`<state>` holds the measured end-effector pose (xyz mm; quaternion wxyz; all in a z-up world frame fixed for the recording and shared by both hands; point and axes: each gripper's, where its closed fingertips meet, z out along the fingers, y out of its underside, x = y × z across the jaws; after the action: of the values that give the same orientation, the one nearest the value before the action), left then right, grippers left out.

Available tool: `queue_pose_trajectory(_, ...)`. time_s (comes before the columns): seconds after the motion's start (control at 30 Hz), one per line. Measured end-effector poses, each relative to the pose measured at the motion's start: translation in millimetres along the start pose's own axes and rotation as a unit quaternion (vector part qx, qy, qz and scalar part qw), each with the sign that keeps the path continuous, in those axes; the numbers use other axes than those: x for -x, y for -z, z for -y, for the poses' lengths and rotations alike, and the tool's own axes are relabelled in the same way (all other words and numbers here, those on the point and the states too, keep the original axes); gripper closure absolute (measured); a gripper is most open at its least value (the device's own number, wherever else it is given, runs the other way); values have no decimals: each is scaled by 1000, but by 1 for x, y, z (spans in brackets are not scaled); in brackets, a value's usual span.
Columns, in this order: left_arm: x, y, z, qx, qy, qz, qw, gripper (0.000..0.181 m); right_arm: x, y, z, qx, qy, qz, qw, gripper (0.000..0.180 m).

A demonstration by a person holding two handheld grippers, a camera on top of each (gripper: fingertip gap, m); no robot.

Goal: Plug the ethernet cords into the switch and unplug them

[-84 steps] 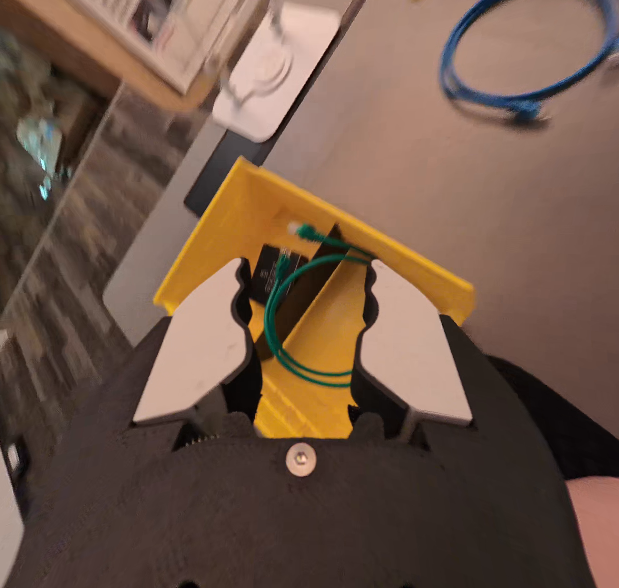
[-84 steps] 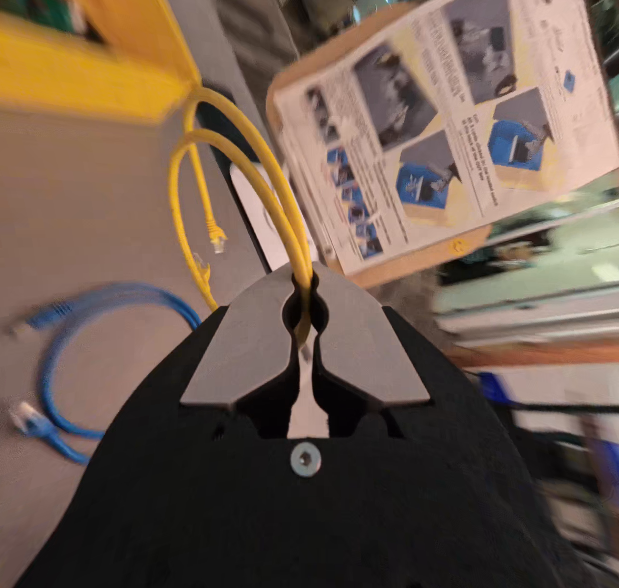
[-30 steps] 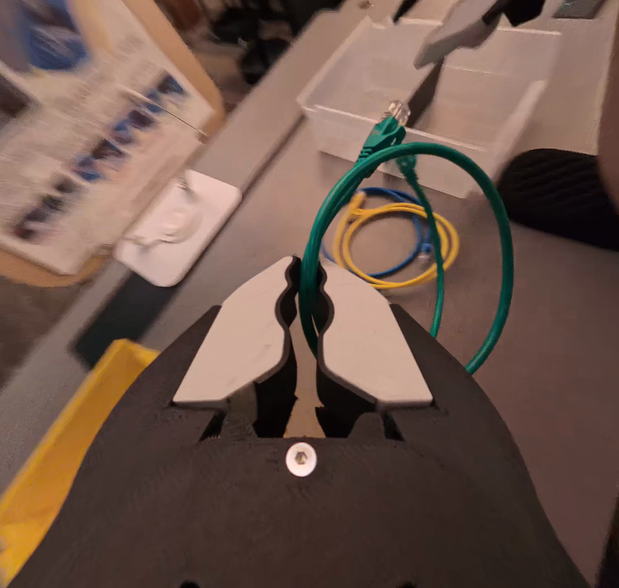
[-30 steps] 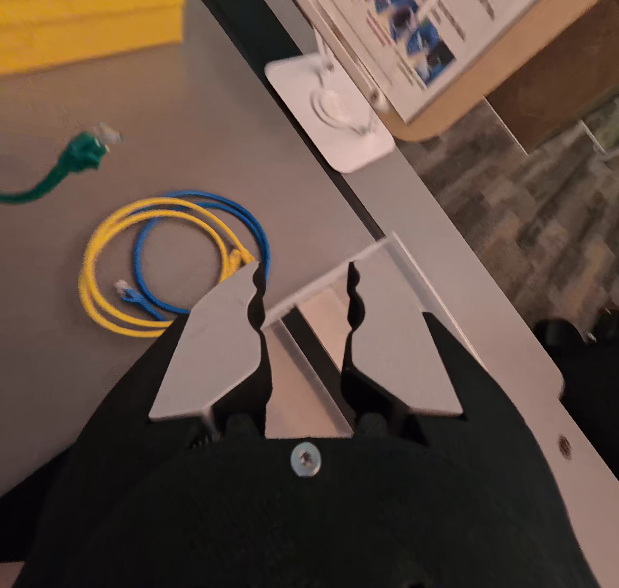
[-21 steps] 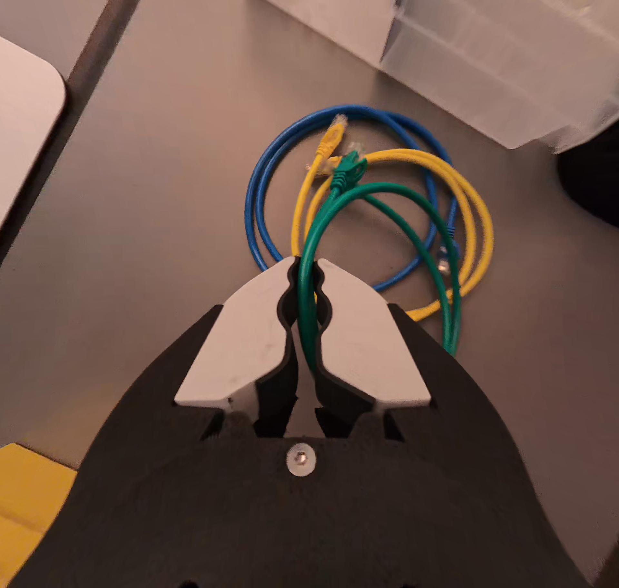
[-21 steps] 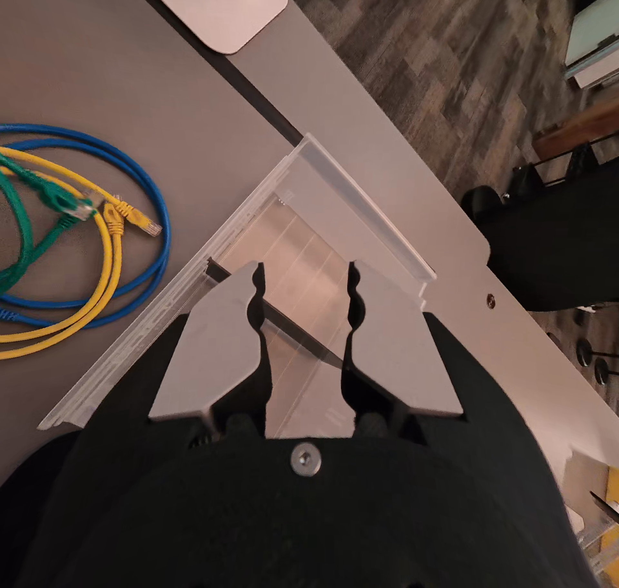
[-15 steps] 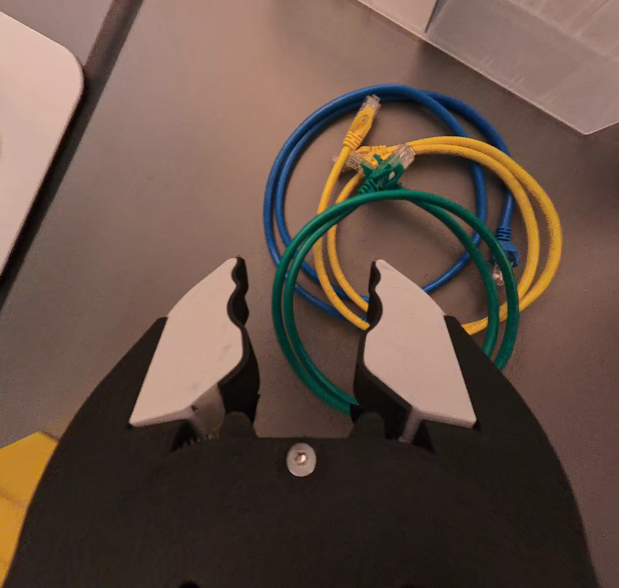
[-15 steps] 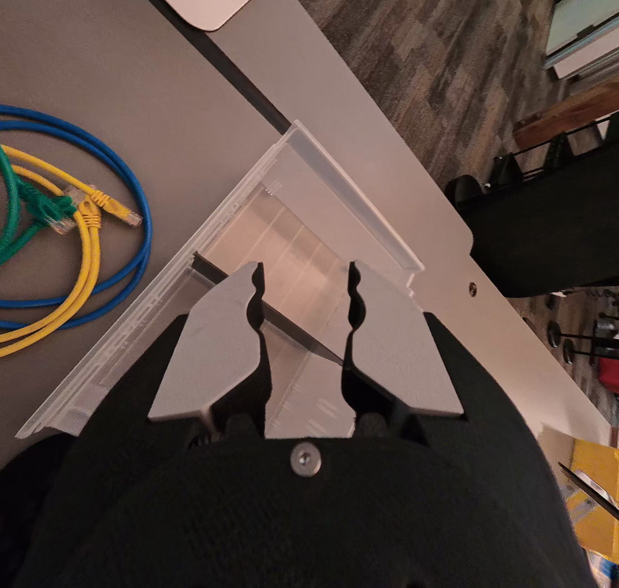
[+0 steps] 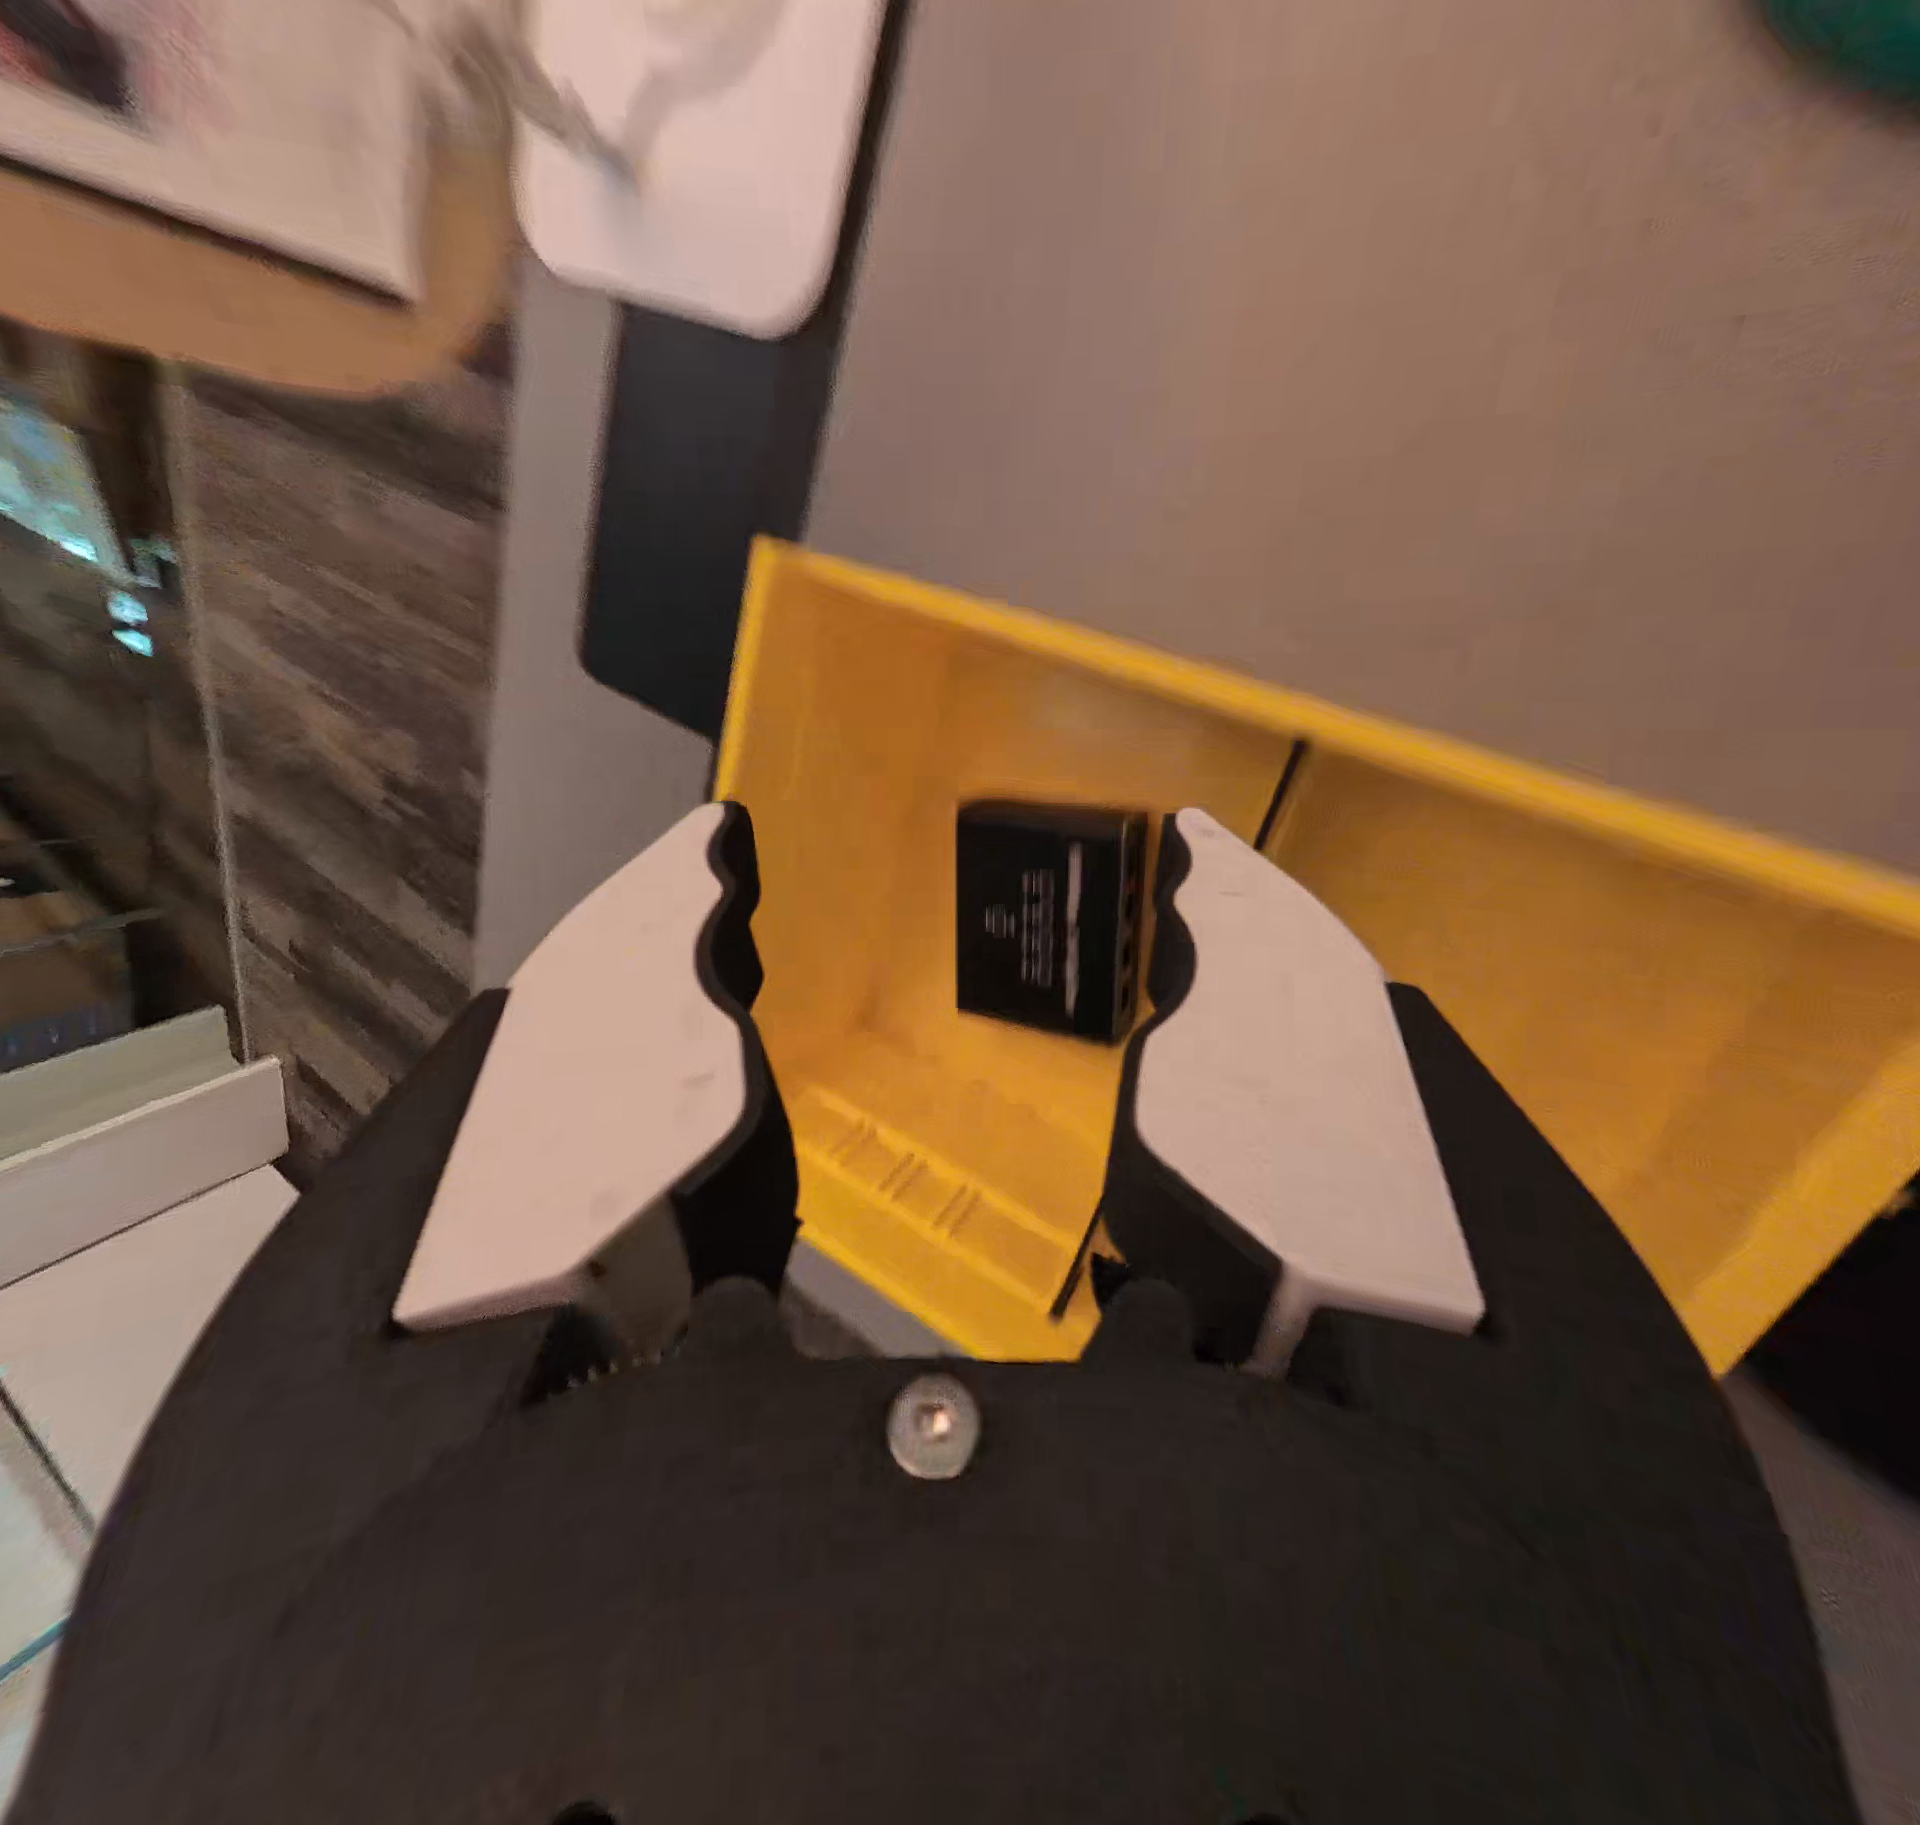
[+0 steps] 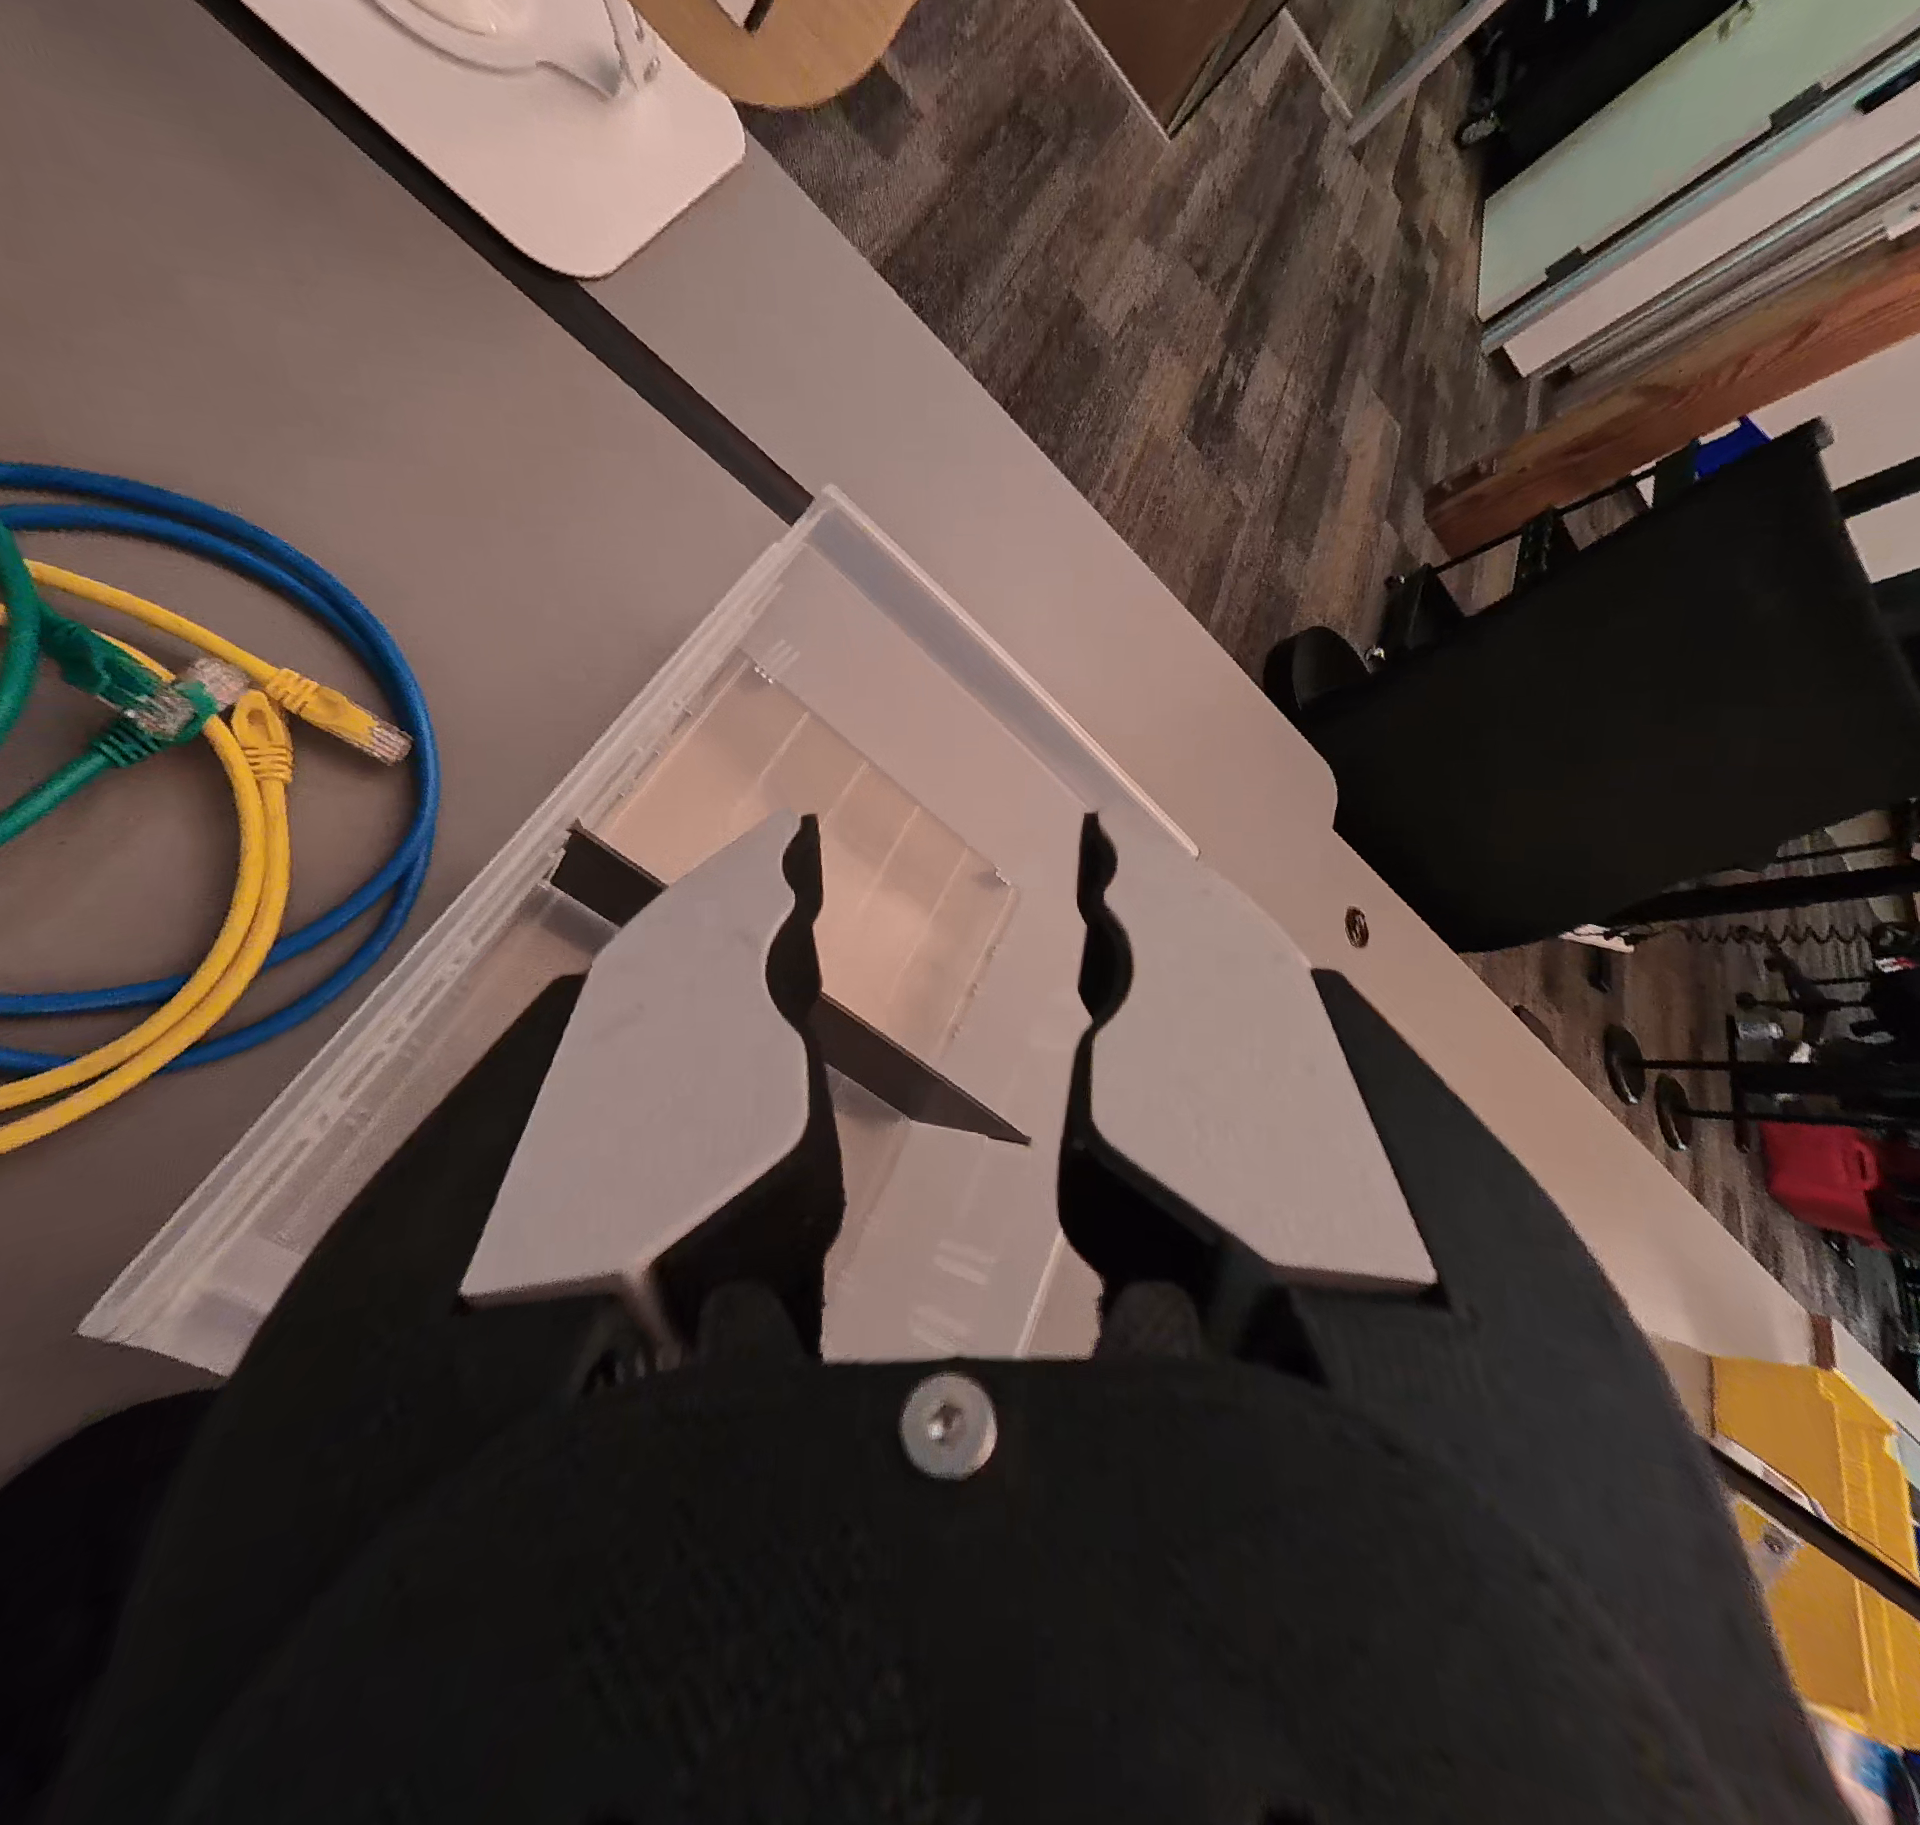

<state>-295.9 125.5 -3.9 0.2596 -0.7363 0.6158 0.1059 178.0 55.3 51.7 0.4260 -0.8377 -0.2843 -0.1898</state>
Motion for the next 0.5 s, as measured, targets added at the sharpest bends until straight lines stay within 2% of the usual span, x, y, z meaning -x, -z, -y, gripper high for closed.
queue_pose_trajectory(0.1, -11, -39, -51, 75, -36, -81, 993, 104, -1, -6, -3, 14, 2, -3, 1000, 132)
queue_pose_trajectory(0.17, -21, -60, -74, 103, -49, -128, 985, 113, 2, -9, -4, 20, 5, -1, 1000, 132)
queue_pose_trajectory(0.2, -21, -68, -82, 114, -53, -136, 983, 110, 3, -10, -5, 24, 8, -2, 1000, 132)
queue_pose_trajectory(0.33, -21, -81, -92, 126, -31, -202, 971, 102, 8, -14, -8, 40, 18, 1, 999, 132)
queue_pose_trajectory(0.5, -25, -91, -103, 142, -53, -251, 956, 98, 10, -22, -12, 59, 25, 1, 998, 132)
